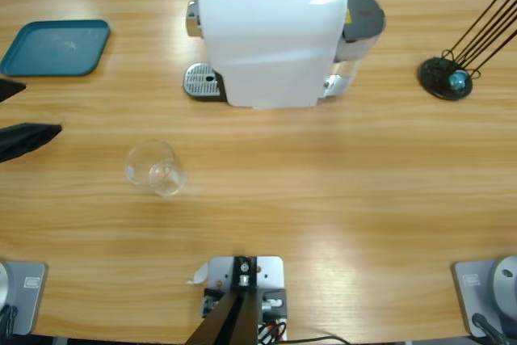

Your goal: Pour coffee

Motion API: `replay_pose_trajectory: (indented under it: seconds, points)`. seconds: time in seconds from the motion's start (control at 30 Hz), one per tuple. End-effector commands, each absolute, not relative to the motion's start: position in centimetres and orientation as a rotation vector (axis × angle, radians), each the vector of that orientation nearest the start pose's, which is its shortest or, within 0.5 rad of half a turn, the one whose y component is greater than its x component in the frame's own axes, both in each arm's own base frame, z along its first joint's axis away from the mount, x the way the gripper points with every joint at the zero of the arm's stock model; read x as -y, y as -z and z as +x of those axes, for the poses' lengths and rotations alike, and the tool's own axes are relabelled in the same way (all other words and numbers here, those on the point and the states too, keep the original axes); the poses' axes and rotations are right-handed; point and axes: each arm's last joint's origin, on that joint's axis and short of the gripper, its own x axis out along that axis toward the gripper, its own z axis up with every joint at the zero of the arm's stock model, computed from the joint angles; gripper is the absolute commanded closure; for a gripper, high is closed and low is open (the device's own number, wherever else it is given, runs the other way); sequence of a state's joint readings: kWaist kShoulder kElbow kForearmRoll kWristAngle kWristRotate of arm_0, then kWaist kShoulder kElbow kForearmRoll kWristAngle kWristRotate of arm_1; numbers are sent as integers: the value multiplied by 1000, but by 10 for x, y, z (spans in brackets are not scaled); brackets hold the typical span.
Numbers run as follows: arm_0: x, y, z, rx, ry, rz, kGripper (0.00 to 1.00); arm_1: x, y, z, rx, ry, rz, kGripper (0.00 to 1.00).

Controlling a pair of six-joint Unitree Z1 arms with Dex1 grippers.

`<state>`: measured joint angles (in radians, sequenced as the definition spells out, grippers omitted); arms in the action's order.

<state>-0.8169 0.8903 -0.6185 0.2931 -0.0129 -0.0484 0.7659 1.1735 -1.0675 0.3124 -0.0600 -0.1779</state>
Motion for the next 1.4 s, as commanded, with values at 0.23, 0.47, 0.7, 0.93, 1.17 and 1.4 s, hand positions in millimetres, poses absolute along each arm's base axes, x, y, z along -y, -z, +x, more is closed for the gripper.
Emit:
replay_pose_trajectory:
  seconds: [0.23, 0.47, 0.7, 0.93, 1.17, 1.4]
  points:
    - [54, -305, 56, -566, 704, 238, 0, -285, -434, 192, -409, -1083, -550, 1000]
    - [42, -299, 46, -504, 703, 211, 1, -311, -414, 222, -419, -1108, -627, 1000]
    - [43, -298, 46, -497, 703, 208, 4, -308, -398, 267, -466, -1032, -609, 1000]
    - [44, -296, 47, -487, 706, 203, 9, -300, -388, 288, -497, -995, -617, 1000]
    - [43, -296, 46, -483, 706, 200, 9, -304, -374, 292, -526, -1012, -642, 1000]
    - [43, -296, 46, -482, 707, 200, 9, -300, -364, 294, -556, -992, -659, 1000]
